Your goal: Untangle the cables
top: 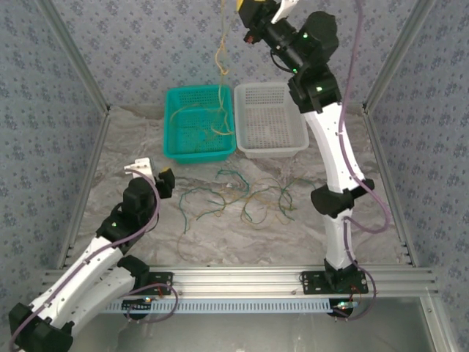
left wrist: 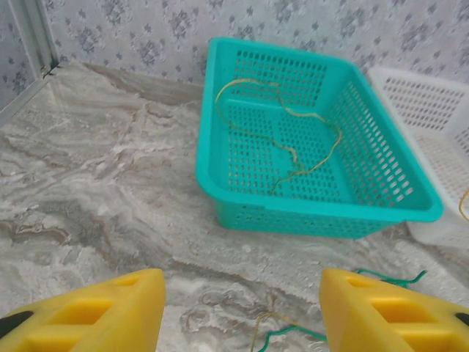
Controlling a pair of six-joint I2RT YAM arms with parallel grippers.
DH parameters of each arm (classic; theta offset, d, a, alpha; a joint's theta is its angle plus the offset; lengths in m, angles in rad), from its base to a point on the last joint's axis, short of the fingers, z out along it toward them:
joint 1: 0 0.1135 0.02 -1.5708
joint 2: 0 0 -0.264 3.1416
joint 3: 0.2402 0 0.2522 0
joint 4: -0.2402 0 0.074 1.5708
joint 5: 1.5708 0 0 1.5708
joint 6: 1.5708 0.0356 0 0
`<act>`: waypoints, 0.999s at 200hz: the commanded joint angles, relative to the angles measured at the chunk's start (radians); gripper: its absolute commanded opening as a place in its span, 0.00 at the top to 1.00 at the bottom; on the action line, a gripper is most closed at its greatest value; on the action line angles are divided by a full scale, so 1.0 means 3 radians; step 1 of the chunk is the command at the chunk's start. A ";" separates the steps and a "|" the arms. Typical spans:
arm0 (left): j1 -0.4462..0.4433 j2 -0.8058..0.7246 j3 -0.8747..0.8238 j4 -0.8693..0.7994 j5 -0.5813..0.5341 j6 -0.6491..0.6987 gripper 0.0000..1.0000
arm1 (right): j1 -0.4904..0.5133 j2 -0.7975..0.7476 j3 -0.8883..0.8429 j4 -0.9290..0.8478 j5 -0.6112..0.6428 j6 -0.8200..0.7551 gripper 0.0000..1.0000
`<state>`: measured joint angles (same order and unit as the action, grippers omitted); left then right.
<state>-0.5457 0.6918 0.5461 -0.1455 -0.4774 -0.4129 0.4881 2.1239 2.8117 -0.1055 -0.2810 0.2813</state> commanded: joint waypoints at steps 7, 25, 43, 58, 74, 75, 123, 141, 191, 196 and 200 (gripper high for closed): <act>-0.0012 0.0077 -0.0078 0.0175 -0.0101 -0.0057 0.42 | 0.0085 0.0234 0.0140 0.0882 -0.0067 0.0053 1.00; -0.0009 0.0124 -0.0096 0.0203 -0.0085 -0.0076 0.42 | 0.0163 0.0344 0.0154 0.0946 -0.0040 -0.0179 1.00; -0.0011 0.0138 -0.0117 0.0204 -0.0076 -0.0077 0.42 | 0.0209 0.0456 0.0137 0.0830 0.0070 -0.0441 1.00; -0.0012 0.0124 -0.0134 0.0194 -0.0088 -0.0066 0.42 | 0.0151 0.0590 0.0066 0.0819 -0.0048 -0.0291 1.00; -0.0012 0.0111 -0.0155 0.0204 -0.0096 -0.0051 0.42 | 0.0142 0.0790 0.0017 0.0691 -0.0134 -0.0202 1.00; -0.0012 0.0112 -0.0157 0.0201 -0.0096 -0.0051 0.42 | 0.0145 0.0795 0.0014 0.0680 -0.0141 -0.0202 1.00; -0.0011 0.0017 -0.0167 0.0116 -0.0096 -0.0071 0.42 | 0.0180 0.1190 -0.0515 0.0612 -0.0135 -0.0092 1.00; -0.0011 -0.0035 -0.0189 0.0103 -0.0077 -0.0065 0.42 | 0.0191 0.1208 -0.0697 0.0549 -0.0013 -0.0163 1.00; -0.0009 -0.0005 -0.0158 0.0053 -0.0009 -0.0012 0.42 | 0.0226 0.1146 -0.0979 0.0254 0.0368 -0.0275 1.00; -0.0010 -0.0002 -0.0151 0.0056 -0.0013 -0.0009 0.42 | 0.0232 0.1147 -0.0981 0.0187 0.0406 -0.0287 1.00; -0.0011 -0.0004 -0.0148 0.0059 -0.0022 -0.0009 0.42 | 0.0230 0.1145 -0.0980 0.0137 0.0432 -0.0309 1.00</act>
<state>-0.5457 0.6895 0.4862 -0.1261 -0.4858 -0.4206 0.5457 2.5076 2.5008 -0.0242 -0.2291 0.2226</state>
